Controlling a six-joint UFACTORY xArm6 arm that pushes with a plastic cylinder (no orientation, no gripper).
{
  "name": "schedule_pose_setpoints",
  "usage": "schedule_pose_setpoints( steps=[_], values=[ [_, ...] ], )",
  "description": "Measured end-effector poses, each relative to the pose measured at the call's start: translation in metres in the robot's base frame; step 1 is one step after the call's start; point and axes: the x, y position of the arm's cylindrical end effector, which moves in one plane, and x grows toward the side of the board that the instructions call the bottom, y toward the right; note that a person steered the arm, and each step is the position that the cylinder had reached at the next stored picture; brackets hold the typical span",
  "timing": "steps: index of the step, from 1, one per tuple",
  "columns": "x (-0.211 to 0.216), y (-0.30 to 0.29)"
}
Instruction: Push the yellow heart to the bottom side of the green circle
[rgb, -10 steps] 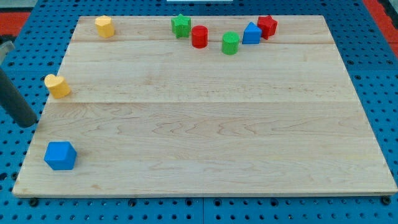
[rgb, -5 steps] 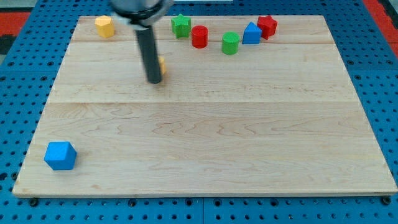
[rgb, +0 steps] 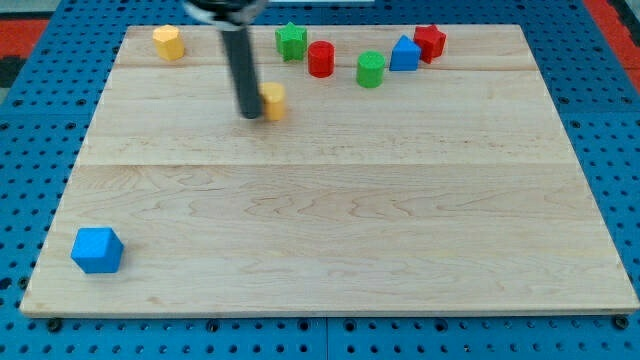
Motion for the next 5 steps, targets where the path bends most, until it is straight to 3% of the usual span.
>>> schedule_pose_setpoints(
  steps=[1,3,4,5],
  values=[
    [-0.006,0.056],
    [-0.006,-0.057],
    [-0.029,-0.082],
    [-0.075,-0.052]
  ],
)
